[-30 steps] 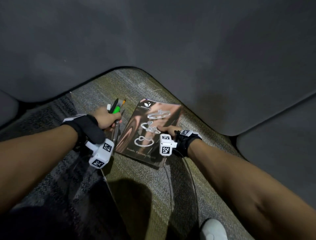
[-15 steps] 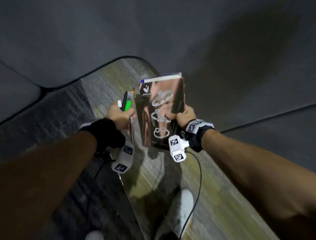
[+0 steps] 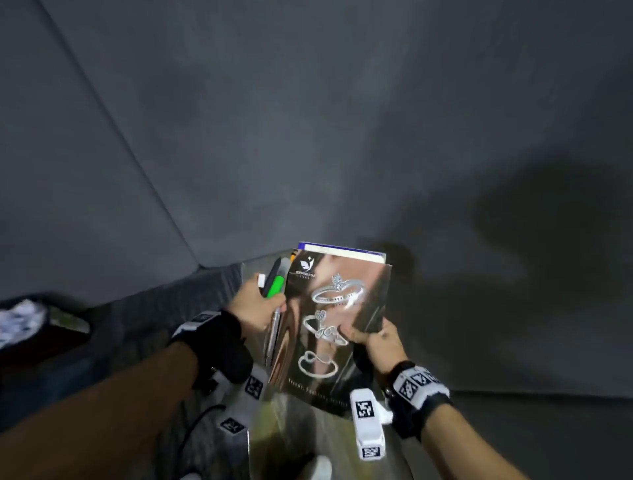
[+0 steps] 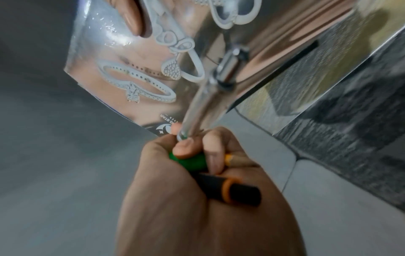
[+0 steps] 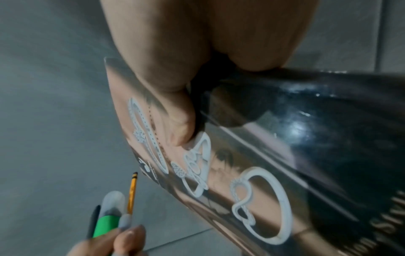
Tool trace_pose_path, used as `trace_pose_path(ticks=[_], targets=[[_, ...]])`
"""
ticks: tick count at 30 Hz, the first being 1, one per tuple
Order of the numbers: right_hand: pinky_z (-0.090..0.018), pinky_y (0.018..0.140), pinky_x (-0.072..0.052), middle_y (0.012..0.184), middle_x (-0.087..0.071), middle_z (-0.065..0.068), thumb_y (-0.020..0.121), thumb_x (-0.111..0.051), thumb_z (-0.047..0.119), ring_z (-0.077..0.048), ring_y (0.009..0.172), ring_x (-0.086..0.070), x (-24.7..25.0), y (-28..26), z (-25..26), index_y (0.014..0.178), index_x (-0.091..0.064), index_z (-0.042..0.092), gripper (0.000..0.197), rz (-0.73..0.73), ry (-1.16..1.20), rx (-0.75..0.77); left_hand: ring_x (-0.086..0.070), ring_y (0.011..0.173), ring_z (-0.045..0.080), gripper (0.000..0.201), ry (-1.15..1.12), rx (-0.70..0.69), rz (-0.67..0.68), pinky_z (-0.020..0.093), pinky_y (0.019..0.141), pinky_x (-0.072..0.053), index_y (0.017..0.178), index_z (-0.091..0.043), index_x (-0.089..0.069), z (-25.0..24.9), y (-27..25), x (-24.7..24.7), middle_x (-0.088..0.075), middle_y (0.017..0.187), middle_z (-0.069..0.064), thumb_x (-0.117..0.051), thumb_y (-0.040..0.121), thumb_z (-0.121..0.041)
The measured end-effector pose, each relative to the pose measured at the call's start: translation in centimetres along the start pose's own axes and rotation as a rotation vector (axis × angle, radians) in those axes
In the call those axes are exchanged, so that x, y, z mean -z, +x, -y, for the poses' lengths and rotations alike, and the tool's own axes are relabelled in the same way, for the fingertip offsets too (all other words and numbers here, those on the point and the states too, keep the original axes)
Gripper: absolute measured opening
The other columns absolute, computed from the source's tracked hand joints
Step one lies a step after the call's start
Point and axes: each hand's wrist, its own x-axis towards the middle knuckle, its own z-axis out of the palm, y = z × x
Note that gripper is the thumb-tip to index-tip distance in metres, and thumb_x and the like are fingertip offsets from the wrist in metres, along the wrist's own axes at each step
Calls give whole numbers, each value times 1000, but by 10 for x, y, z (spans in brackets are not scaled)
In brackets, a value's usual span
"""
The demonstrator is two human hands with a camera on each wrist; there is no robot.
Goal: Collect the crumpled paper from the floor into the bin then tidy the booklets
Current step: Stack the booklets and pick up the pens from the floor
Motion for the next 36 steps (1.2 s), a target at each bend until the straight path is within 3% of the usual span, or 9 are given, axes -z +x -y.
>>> trace_pose_path(ticks=[7,10,14,17,21,23,25,31,36], targets=[[-42,69,-57,103,-67,-31,72,-72,-7,-37,78,-68,-80,-135,141,109,-62,-9,39,198,145,26,-33,28,7,13,-104,-146,-149,15,32,-27,88,-9,-44,-150,-131,129,-54,62,11,-53,87,1],[-51,81,-54,106,-66,-31,69,-75,-2,-43,89,-67,-119,-177,162,113,-62,-7,46,279,128,50,-35,29,7,17,-146,-168,-226,16,33,-28,93,-7,-41,-167,-183,186,-55,56,5,-54,85,1],[-57,89,-50,106,-67,-30,71,-71,-3,-46,96,-64,-171,-218,155,113,-62,-9,43,372,113,72,-33,33,10,17,-160,-188,-313,17,34,-28,91,-9,-42,-150,-245,250,-55,56,3,-57,85,-4],[-59,92,-49,105,-67,-30,71,-71,-4,-47,95,-65,-212,-243,142,109,-63,-9,40,458,71,44,-32,35,13,17,-196,-171,-389,18,35,-29,88,-11,-43,-129,-284,290,-52,64,14,-59,84,-6],[-38,66,-60,101,-69,-27,69,-73,-8,-34,82,-70,-270,-261,123,107,-64,-11,39,573,-15,29,-34,35,14,16,-243,-135,-477,19,35,-30,92,-10,-43,-104,-323,324,-56,65,13,-58,86,-8],[-44,80,-58,106,-69,-26,57,-84,0,-40,96,-67,-302,-265,113,111,-63,-9,59,642,-62,-24,-35,34,12,15,-266,-119,-577,18,35,-30,90,-10,-44,-92,-337,337,-53,67,17,-59,86,-7],[-47,92,-52,107,-69,-25,59,-83,0,-42,103,-64,-330,-273,101,113,-63,-9,59,678,-89,-77,-35,32,11,15,-270,-105,-650,18,33,-30,86,-9,-44,-82,-351,349,-54,60,11,-58,86,-6],[-33,63,-57,103,-69,-27,75,-71,-4,-36,89,-69,-398,-307,69,110,-63,-13,37,824,-246,-154,-37,35,9,17,-250,-91,-687,17,34,-32,77,-15,-45,-54,-398,389,-59,65,6,-59,86,-11],[-53,89,-52,110,-66,-29,76,-72,0,-46,102,-63,-472,-338,32,115,-61,-9,41,893,-284,-228,-42,51,20,6,-306,-102,-658,22,40,-35,86,-14,-52,-18,-421,438,-58,66,7,-58,87,-11]])
